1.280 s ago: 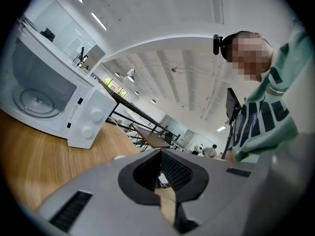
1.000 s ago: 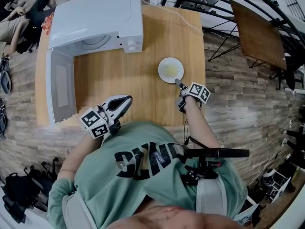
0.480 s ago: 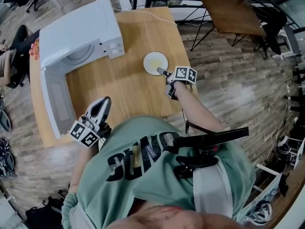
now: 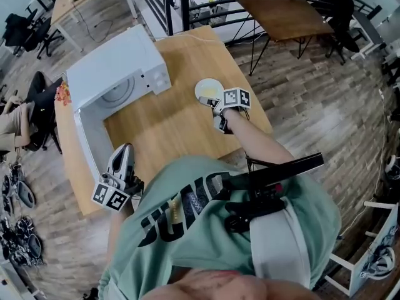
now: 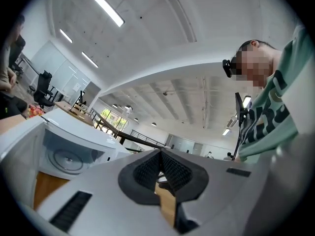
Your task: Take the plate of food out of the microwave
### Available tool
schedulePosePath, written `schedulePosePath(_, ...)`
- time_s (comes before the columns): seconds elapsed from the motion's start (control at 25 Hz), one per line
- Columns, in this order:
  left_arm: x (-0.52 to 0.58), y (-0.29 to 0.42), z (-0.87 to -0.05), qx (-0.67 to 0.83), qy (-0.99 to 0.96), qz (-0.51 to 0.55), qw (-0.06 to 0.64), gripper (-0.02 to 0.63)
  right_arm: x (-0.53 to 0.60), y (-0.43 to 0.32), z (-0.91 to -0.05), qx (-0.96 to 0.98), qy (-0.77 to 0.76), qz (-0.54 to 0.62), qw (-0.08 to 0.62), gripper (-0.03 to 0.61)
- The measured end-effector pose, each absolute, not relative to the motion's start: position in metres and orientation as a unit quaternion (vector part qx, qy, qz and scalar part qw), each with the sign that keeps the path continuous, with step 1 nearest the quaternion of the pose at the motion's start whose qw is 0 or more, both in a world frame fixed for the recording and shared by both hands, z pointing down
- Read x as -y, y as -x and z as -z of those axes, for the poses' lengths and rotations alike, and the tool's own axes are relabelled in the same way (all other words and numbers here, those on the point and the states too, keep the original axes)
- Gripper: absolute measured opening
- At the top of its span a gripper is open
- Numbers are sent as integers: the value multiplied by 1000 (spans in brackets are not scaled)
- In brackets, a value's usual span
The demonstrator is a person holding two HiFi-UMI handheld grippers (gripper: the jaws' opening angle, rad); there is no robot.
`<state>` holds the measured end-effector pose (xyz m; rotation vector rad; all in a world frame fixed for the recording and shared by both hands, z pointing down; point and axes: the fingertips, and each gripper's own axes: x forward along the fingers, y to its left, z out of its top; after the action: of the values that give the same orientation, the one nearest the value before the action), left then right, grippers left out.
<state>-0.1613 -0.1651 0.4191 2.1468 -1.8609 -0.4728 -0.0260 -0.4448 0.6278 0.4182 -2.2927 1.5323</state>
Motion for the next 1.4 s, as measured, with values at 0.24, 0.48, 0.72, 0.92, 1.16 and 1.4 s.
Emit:
schedulePosePath(0.24, 118, 186, -411, 651, -730, 167, 126, 3, 405, 43, -603, 813, -123, -553, 134, 170)
schedulePosePath(0.48, 100, 191, -407, 623, -752, 172, 126, 3, 372, 35, -582, 818, -128, -554, 90, 170)
schedulePosePath(0.72, 101, 181, -419, 589, -776, 182, 137, 3, 342, 10, -569, 826, -121, -546, 70, 169)
schedulePosePath(0.92, 103, 167, -414, 593, -773, 185, 132, 3, 344, 10, -518, 867, -89, -488, 51, 62)
schedulePosePath(1.16, 130, 152, -399, 633, -747, 175, 99, 3, 369, 5, -421, 946, -18, -323, 20, 8)
schedulePosePath(1.4, 162, 114, -404, 663, -718, 184, 108, 3, 381, -46, -398, 991, 15, -107, 85, 8)
